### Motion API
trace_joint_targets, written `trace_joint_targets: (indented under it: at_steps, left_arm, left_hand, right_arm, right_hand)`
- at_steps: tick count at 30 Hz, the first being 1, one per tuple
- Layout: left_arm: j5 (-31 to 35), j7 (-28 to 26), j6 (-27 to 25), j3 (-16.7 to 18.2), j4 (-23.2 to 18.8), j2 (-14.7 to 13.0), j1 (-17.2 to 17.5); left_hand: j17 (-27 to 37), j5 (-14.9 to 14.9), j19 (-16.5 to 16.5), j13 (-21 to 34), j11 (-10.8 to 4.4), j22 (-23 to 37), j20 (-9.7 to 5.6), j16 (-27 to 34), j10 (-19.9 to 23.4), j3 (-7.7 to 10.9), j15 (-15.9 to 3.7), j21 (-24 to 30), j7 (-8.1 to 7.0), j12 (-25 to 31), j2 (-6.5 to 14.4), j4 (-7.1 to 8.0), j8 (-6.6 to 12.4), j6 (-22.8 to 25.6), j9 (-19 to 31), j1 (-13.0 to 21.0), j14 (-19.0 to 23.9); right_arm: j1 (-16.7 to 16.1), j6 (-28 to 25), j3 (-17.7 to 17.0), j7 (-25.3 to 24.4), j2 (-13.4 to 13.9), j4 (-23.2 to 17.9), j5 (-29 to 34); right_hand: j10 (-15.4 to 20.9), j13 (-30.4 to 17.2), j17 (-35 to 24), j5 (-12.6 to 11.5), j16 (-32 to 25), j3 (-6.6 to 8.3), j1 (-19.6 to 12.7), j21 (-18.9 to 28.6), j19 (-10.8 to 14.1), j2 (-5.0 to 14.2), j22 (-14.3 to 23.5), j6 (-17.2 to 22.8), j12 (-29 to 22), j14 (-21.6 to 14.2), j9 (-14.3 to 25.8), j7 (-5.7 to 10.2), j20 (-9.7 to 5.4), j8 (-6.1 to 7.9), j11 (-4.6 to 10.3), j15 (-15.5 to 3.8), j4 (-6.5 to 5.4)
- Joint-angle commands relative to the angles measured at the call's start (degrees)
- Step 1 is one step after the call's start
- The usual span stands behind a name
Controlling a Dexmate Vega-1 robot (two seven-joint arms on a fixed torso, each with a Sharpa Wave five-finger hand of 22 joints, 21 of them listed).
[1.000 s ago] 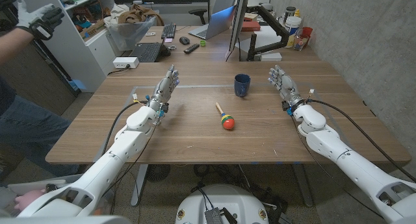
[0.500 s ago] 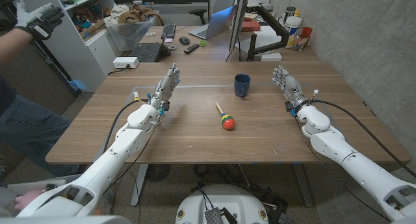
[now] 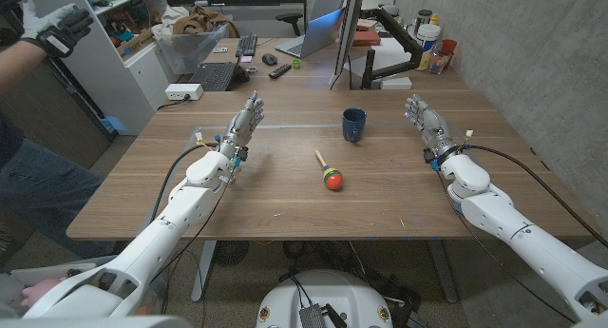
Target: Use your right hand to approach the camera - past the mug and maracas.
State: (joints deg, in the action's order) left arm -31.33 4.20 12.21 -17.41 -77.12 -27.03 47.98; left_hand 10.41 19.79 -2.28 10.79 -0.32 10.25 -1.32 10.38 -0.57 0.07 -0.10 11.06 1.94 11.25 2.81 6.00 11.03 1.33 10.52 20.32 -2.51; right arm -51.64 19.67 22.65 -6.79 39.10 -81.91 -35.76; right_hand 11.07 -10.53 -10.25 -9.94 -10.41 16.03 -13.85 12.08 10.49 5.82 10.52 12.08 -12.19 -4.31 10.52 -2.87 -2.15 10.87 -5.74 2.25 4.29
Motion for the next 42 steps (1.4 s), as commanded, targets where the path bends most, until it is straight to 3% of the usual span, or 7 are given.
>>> trace_joint_targets:
  at_steps: [1,23,30,42]
  left_arm:
    - [0.04,0.06,-0.37,0.07,-0.18,-0.36,-0.05]
    - [1.19,-1.21,-1.35,-0.48,-2.1,-0.83,0.59]
    - [0.24,-0.83,-1.4,-0.17,-2.66,-0.62,0.96]
    - [0.97,-1.58,-1.89,-0.4,-3.4,-0.91,1.04]
  left_hand:
    - [0.19,0.12,-0.44,0.18,-0.73,0.15,0.3,0.39,-0.03,-0.38,-0.08,0.32,0.32,0.35,0.22,0.11,0.38,0.34,0.22,0.46,-0.43]
    - [0.18,0.09,-0.57,0.18,-0.72,0.15,0.42,0.4,-0.08,-0.42,-0.18,0.32,0.27,0.34,0.56,0.03,0.38,0.37,0.22,0.74,-0.45]
    - [0.18,0.08,-0.58,0.18,-0.79,0.15,0.48,0.39,-0.12,-0.46,-0.15,0.34,0.3,0.33,0.64,0.0,0.36,0.35,0.22,0.82,-0.47]
    - [0.18,0.04,-0.6,0.18,-0.78,0.15,0.48,0.4,-0.1,-0.54,-0.19,0.36,0.28,0.35,0.73,-0.03,0.34,0.3,0.22,0.91,-0.47]
  right_arm:
    - [-0.93,-0.29,-0.57,-0.57,1.39,-1.2,0.5]
    - [-1.42,2.16,-1.32,-0.12,2.98,-0.68,2.32]
    - [-1.19,5.99,-1.46,0.17,2.52,1.07,4.07]
    - [-1.98,6.23,-2.2,-0.36,3.9,-0.32,4.96]
  right_hand:
    - [0.42,-0.18,-0.15,-0.31,-0.24,0.1,-0.59,-0.08,0.53,-0.18,0.15,0.29,-0.2,-0.62,0.27,0.08,-0.29,0.28,0.01,-0.2,0.32]
    - [1.12,-0.19,-0.2,-0.26,-0.43,0.05,-0.66,0.02,0.95,-0.25,0.15,0.63,-0.43,-1.21,0.29,0.22,-0.36,0.41,0.05,-0.4,0.48]
    - [2.4,-0.2,-0.21,-0.25,-0.71,-0.05,-0.62,0.24,1.7,-0.42,0.14,1.26,-0.89,-2.17,0.3,0.35,-0.45,0.61,0.26,-0.83,0.56]
    - [2.92,-0.21,-0.18,-0.33,-0.82,-0.15,-0.71,0.31,2.11,-0.71,0.13,1.69,-1.03,-2.91,0.31,0.67,-0.47,0.71,0.61,-1.01,0.78]
